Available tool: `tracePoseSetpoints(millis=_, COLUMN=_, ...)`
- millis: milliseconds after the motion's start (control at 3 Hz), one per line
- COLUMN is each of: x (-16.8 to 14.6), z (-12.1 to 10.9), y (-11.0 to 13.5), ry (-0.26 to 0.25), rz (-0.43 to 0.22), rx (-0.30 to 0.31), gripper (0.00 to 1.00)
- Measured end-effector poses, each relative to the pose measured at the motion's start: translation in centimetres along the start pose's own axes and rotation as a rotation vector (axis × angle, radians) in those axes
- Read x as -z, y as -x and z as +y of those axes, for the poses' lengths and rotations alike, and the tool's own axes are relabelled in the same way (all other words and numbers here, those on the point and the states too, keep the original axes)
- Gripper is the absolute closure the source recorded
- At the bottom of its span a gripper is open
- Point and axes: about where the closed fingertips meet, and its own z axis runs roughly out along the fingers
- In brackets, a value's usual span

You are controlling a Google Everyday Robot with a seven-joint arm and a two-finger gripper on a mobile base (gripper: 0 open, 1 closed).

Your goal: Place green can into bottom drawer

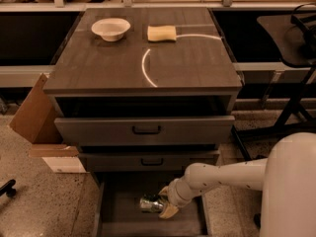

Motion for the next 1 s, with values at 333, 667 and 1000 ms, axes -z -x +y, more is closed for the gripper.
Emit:
tracePoseSetpoints(millis=333, x=-4.0, z=-0.4, y=-1.8, ry=-0.009, rz=-0.034, rx=-0.059, gripper=1.00)
tracePoseSetpoints(millis=667, x=-7.5, z=-1.0, y=-3.2, ry=-0.018, rz=-0.079, rx=-0.111, gripper=0.84)
tracePoseSetpoints(millis=1000, x=-10.8, z=-1.6, y=-4.4, ry=-0.014, rz=-0.134, rx=-0.155, gripper=0.61)
